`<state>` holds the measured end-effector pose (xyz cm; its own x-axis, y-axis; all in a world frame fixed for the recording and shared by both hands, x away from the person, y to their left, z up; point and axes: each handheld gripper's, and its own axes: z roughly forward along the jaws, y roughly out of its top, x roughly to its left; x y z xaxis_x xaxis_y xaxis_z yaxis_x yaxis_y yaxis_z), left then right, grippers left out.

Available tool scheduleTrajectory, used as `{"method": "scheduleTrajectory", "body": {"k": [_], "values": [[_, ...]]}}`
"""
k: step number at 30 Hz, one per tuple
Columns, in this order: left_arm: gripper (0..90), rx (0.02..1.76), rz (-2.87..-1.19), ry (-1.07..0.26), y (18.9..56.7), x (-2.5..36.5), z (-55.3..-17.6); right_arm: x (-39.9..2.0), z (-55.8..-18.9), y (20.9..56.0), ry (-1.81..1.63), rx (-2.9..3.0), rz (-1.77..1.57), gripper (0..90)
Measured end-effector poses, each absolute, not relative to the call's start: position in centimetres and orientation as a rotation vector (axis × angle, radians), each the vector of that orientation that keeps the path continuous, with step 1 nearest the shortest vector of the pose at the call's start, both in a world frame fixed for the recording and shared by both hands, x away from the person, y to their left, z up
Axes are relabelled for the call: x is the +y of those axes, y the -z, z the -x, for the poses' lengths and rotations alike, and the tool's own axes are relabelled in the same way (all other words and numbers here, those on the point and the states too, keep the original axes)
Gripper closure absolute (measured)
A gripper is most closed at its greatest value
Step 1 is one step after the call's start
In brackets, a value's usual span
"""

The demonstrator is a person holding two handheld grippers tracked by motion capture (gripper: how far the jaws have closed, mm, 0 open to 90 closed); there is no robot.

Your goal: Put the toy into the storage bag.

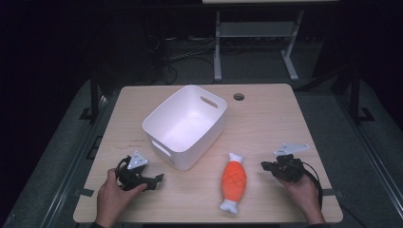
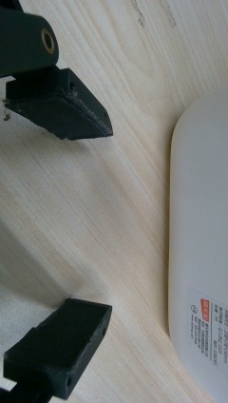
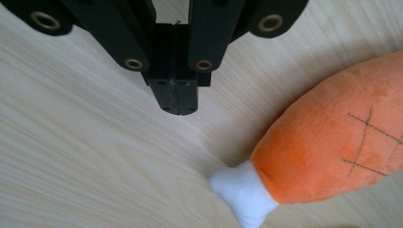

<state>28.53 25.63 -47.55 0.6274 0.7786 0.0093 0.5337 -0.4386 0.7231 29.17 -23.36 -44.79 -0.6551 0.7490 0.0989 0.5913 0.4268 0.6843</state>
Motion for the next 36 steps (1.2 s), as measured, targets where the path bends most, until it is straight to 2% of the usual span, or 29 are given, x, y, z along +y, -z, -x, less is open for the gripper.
{"method": "scheduleTrajectory", "body": {"k": [36], "values": [[12.7, 1.025, -2.147, -0.450, 47.5, 25.6, -28.5, -17.6, -32.7, 45.4, -1.002, 2.578, -1.039, 89.7]]}}
